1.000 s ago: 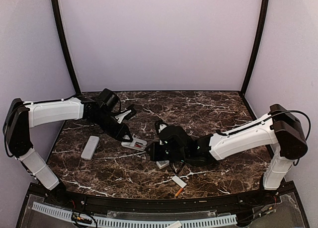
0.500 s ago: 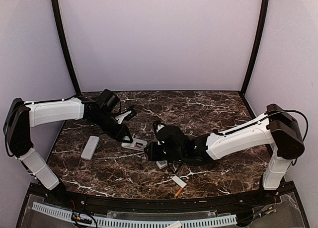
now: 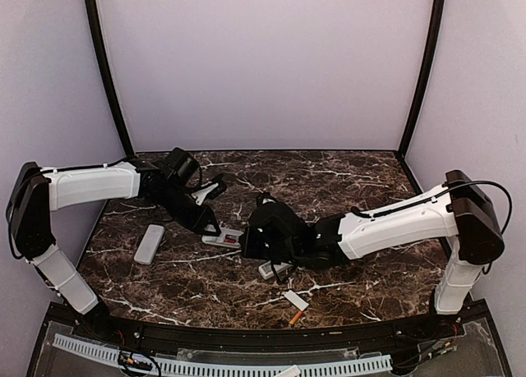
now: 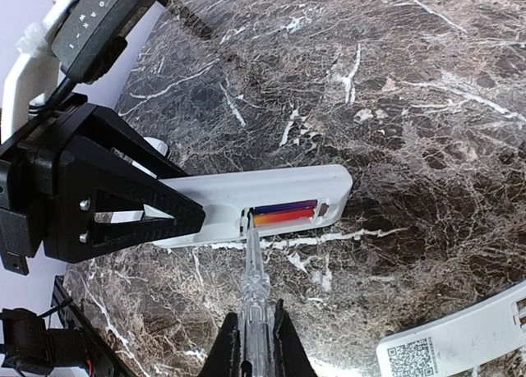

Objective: Unload the batteries from the remote control
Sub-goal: Remove the battery from the remote control without the battery cover.

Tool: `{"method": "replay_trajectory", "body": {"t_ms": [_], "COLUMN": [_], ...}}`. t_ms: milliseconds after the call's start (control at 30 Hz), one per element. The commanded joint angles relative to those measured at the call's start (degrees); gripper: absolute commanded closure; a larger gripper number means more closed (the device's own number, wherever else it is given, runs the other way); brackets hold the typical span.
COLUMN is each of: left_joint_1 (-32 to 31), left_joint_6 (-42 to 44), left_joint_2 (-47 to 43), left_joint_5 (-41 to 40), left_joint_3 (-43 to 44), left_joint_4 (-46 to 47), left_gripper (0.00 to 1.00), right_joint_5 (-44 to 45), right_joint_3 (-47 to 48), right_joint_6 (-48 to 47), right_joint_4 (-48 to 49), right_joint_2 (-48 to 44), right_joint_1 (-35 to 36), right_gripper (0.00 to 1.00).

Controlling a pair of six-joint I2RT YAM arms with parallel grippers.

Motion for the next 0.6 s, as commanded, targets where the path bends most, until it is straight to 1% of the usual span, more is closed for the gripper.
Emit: {"method": "replay_trajectory", "body": {"t_ms": [0,133,367,500,567], "left_joint_1": [0.3,1.0,1.9,2.2,2.2], "left_joint_6": [-1.4,-2.1,-2.4,-2.2,-1.7], "left_joint_2": [-0.6,-1.7,-3.2,-3.9,-4.5], "left_joint_5": [-7.3,-9.4,-9.7,-9.2,-8.2], "left_joint_3": [-0.8,-1.0,-1.3,-1.5,-1.7], "left_joint_4": [-3.3,-2.7,-2.2,-1.9,-1.6], "left_gripper": [1.0,1.0,1.0,1.0,1.0], "right_joint_5": [9.5,10.2,10.2,9.8,8.5], "right_joint_3": [3.1,4.4,4.3,1.7,-1.5], "right_joint_6": [6.0,8.6,8.8,7.9,4.6], "right_joint_4": [-12.1,-16.3,-17.4,-15.3,-10.7], "right_joint_2": [1.1,1.9,1.6,-0.8,-3.8], "right_joint_1": [0.4,0.4,0.4,0.4,0.4], "right_gripper": [1.0,1.0,1.0,1.0,1.0]}}
